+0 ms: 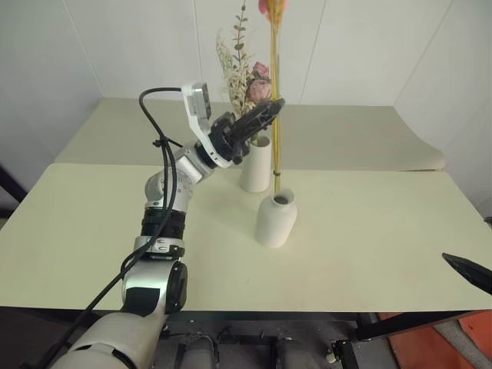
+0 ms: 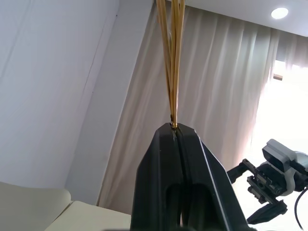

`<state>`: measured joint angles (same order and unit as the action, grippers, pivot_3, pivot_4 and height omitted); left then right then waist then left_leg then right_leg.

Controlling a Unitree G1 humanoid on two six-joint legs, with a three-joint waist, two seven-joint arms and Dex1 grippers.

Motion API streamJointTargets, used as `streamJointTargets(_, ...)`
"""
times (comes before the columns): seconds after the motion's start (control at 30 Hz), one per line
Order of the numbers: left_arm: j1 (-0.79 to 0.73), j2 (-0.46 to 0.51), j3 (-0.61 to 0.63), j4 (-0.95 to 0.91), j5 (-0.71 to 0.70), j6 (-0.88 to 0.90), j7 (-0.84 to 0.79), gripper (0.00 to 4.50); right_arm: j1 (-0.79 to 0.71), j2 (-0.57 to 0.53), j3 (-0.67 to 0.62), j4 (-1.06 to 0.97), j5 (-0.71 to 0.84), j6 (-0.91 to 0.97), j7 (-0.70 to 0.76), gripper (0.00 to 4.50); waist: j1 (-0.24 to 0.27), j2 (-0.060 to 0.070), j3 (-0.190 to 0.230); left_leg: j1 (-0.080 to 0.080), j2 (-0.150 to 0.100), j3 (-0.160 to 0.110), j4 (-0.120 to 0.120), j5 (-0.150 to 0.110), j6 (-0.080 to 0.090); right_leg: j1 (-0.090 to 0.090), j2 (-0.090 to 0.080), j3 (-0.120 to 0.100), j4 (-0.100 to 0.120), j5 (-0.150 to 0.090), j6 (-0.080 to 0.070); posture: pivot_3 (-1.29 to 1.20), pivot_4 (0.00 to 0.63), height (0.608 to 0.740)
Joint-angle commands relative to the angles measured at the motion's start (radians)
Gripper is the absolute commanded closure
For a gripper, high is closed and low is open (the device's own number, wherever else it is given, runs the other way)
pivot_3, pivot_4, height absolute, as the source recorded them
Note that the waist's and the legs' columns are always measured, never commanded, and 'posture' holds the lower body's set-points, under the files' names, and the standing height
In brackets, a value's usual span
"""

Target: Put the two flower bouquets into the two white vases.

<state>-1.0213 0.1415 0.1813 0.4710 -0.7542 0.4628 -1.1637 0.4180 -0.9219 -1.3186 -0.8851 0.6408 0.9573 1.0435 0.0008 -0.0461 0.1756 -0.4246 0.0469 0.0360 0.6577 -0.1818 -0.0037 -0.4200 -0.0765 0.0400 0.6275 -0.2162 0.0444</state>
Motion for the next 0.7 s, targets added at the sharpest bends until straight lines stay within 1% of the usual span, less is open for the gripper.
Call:
streamJointTargets(0.03, -0.008, -0.016, 0.006, 0.024, 0.016, -0.048, -0.006, 4.49, -0.018, -0.003, -0.034, 0.004, 0.019, -0.009, -0.037, 0.00, 0.000, 0.000, 0.000, 0.000, 0.000, 0.000, 0.000, 0.000, 0.000, 0.000, 0.000, 0.000, 0.000, 0.000, 0.000, 0.00, 0.150, 0.740)
streamJointTargets(0.13, -0.018, -0.029, 0.013, 0.070, 0.033, -0.086, 0.000, 4.49, -0.021, -0.012, -0.029, 0.013, 0.027, -0.019, -0.040, 0.00, 0.002, 0.000, 0.000, -0.001, 0.000, 0.000, 0.000, 0.000, 0.000, 0.000, 0.000, 0.000, -0.001, 0.000, 0.000, 0.00, 0.150, 0.740)
streamJointTargets(0.4, -0.007, -0.047, -0.014, 0.132, 0.086, -0.158, -0.065, 4.49, -0.024, -0.029, -0.003, 0.032, 0.019, -0.033, -0.053, 0.00, 0.002, 0.000, 0.000, -0.001, 0.000, 0.000, 0.000, 0.000, 0.000, 0.000, 0.000, 0.000, -0.001, 0.000, 0.000, 0.00, 0.150, 0.740)
streamJointTargets(0.5, 0.006, -0.039, -0.025, 0.118, 0.086, -0.130, -0.100, 4.49, -0.018, -0.026, 0.000, 0.030, 0.020, -0.037, -0.056, 0.00, 0.001, 0.000, 0.000, -0.001, 0.000, 0.000, 0.000, 0.000, 0.000, 0.000, 0.000, 0.000, -0.002, 0.000, 0.000, 0.00, 0.150, 0.740)
streamJointTargets(0.63, 0.008, -0.019, -0.046, 0.094, 0.097, -0.114, -0.139, 3.68, -0.014, -0.024, -0.004, 0.029, 0.018, -0.033, -0.061, 0.00, 0.001, 0.000, 0.000, -0.001, 0.000, 0.000, 0.000, 0.000, 0.000, 0.000, 0.000, 0.000, -0.001, 0.000, 0.000, 0.00, 0.150, 0.740)
streamJointTargets(0.7, 0.014, 0.007, -0.083, 0.078, 0.132, -0.124, -0.167, 3.01, -0.013, -0.026, -0.009, 0.032, 0.018, -0.029, -0.063, 0.00, 0.000, 0.000, 0.000, -0.001, 0.000, 0.000, 0.000, 0.000, 0.000, -0.001, 0.000, 0.000, -0.001, 0.000, 0.000, 0.00, 0.150, 0.740)
